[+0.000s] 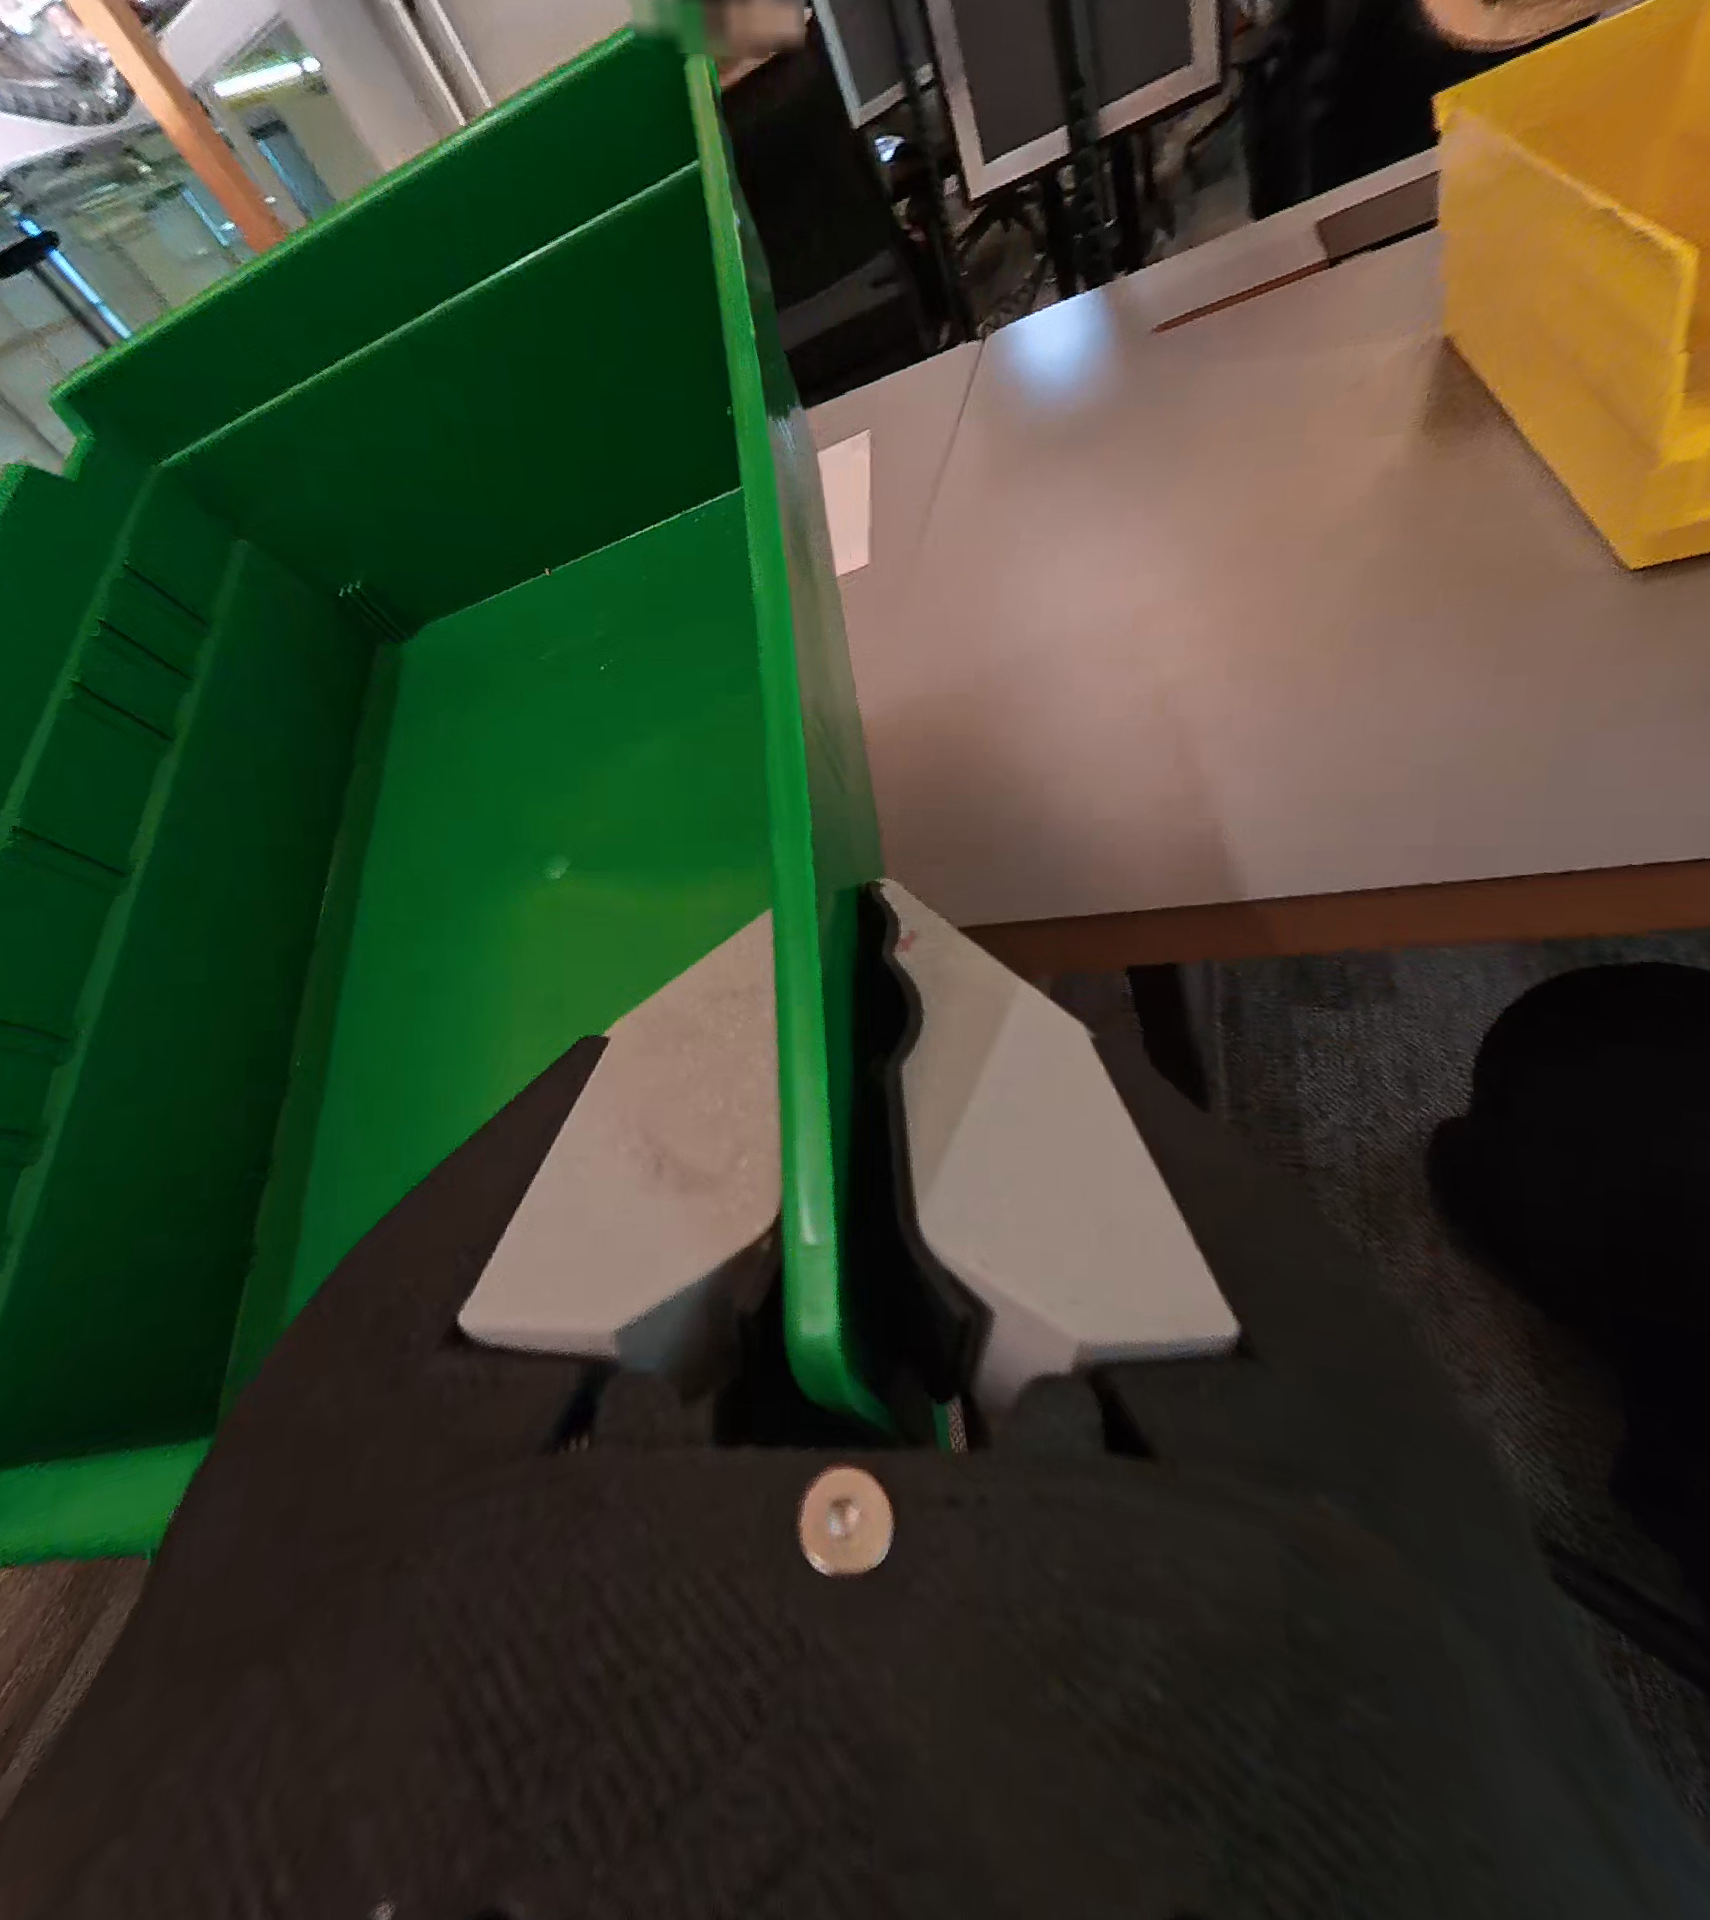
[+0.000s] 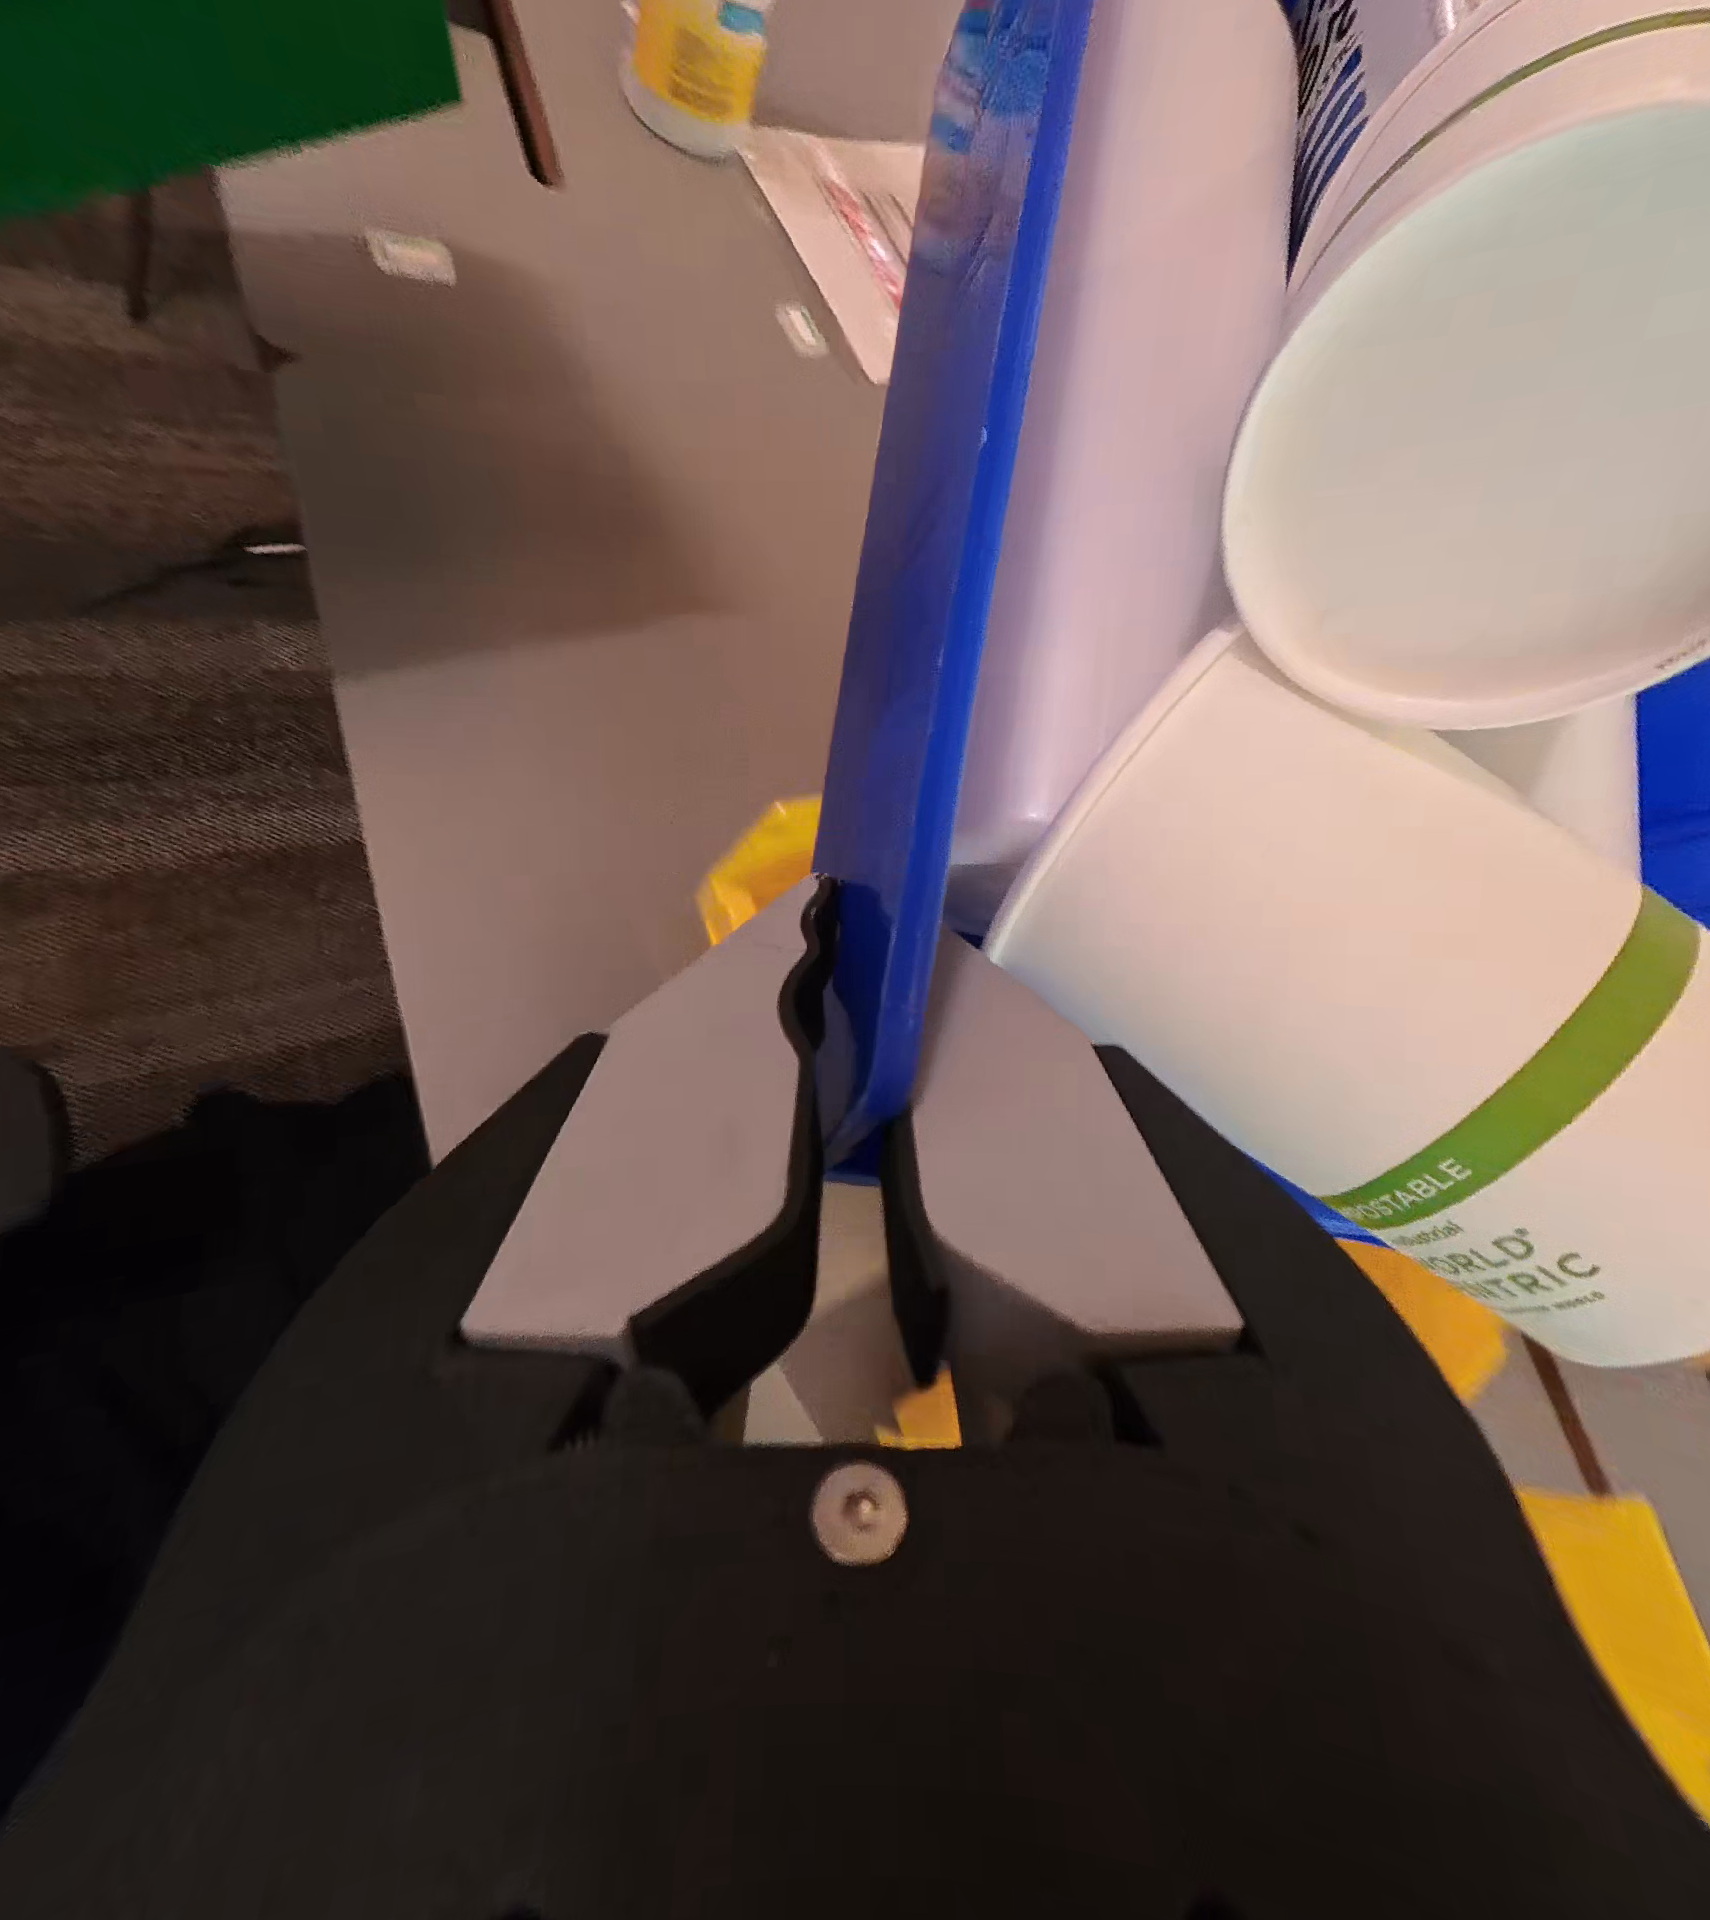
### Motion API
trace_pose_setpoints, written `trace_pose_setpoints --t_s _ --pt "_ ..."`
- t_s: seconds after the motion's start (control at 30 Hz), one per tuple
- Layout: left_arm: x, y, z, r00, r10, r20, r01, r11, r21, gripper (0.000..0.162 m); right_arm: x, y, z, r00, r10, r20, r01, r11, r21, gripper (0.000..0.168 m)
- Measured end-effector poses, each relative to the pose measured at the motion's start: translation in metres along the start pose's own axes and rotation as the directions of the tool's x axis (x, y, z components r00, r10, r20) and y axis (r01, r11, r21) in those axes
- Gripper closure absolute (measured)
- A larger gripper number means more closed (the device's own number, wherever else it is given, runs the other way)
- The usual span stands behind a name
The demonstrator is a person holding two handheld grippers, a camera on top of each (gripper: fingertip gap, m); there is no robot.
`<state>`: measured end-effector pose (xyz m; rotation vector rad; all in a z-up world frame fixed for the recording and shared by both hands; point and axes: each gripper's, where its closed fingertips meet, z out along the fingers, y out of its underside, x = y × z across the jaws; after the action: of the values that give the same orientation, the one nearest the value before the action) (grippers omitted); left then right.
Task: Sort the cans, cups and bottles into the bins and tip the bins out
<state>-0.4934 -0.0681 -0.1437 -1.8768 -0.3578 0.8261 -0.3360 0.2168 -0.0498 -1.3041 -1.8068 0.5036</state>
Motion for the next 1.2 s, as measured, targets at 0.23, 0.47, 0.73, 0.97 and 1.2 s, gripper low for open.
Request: trace_pose_setpoints --t_s 0.23,0.47,0.73,0.97,1.2 --pt "0.006 0.009 -0.006 0.999 -0.028 -0.038 0.029 0.999 0.027 0.16 -0.068 -0.071 0.082 0.989 0.024 0.144 -0.028 0.999 0.025 0.167" --pt "-0.023 0.027 -0.019 0.994 -0.094 0.052 0.092 0.995 0.024 0.16 -0.118 -0.078 0.141 0.975 0.012 0.223 -0.007 1.0 -0.023 0.167" --pt "-0.04 0.04 -0.018 0.985 -0.141 0.095 0.138 0.99 0.031 0.16 -0.159 -0.031 0.195 0.97 0.066 0.233 -0.043 0.993 -0.106 0.167" --pt "-0.023 0.036 -0.009 0.989 -0.144 0.033 0.142 0.989 0.039 0.16 -0.132 0.012 0.216 0.978 0.203 0.051 -0.194 0.972 -0.133 0.167" --pt "-0.008 0.032 0.001 0.992 -0.128 -0.007 0.128 0.992 0.021 0.159 -0.11 0.023 0.217 0.917 0.393 -0.062 -0.397 0.915 -0.068 0.166"
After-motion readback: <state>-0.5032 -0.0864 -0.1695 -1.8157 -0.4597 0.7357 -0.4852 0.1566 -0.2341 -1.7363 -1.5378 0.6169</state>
